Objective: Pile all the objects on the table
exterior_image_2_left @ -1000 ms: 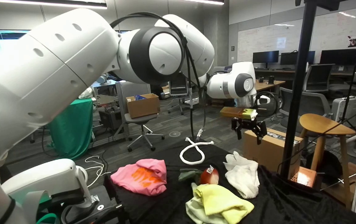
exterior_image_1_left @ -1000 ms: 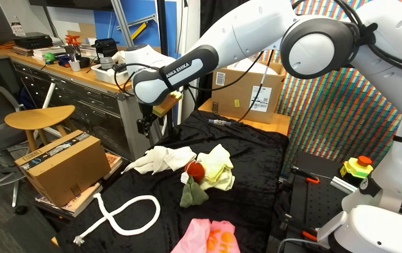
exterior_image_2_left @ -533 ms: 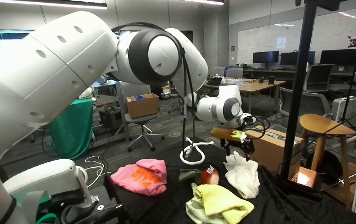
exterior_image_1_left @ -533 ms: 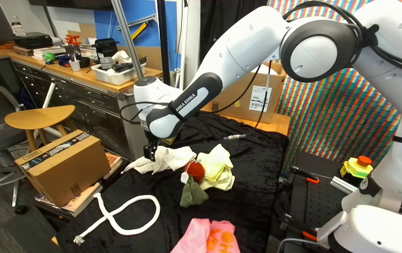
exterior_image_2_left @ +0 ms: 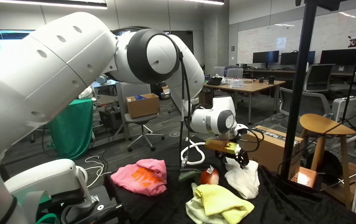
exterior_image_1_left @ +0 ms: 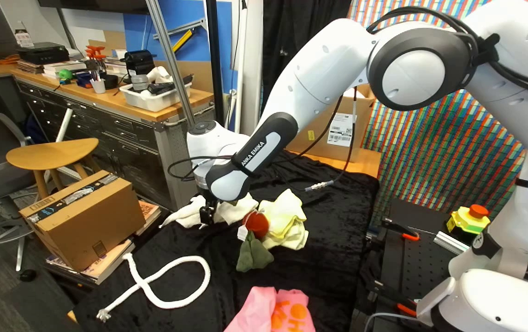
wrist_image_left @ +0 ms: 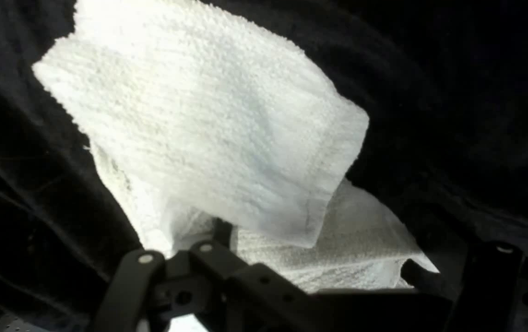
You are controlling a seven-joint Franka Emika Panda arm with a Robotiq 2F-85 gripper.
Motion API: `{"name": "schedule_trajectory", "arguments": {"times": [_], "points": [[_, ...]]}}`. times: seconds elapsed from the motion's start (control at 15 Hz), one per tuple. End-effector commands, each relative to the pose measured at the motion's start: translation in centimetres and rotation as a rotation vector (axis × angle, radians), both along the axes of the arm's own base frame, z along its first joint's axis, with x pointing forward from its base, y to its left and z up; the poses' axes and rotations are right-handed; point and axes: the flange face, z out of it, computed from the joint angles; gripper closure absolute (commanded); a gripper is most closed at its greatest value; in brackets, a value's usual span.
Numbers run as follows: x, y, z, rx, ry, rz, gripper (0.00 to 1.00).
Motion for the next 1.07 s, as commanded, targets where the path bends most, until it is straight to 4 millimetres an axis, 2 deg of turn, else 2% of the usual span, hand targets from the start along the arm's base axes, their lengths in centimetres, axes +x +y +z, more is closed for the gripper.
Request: {"name": "schedule_trajectory", "arguments": {"times": [0.0,0.27,0.33,0.4,0.47,0.53,1.0], "points": [[-0.6,-0.9,0.8,-0.028,-0.028,0.001,0.00],[-0.4,-1.5,0.9,-0.039,-0.036,-0.008,0.00],[-0.3,-1.6,0.9,-0.040,-0.038,-0.010,0.25],[-0.2,-1.6,1.0,-0.042,-0.040,-0.011,0.25],[-0.2,-1.6,1.2,-0.042,-0.040,-0.011,0.32],[0.0,-1.8,1.5,-0.045,-0.041,-0.012,0.42],[0.6,-2.3,2.5,-0.048,-0.046,-0.019,0.94]]}}
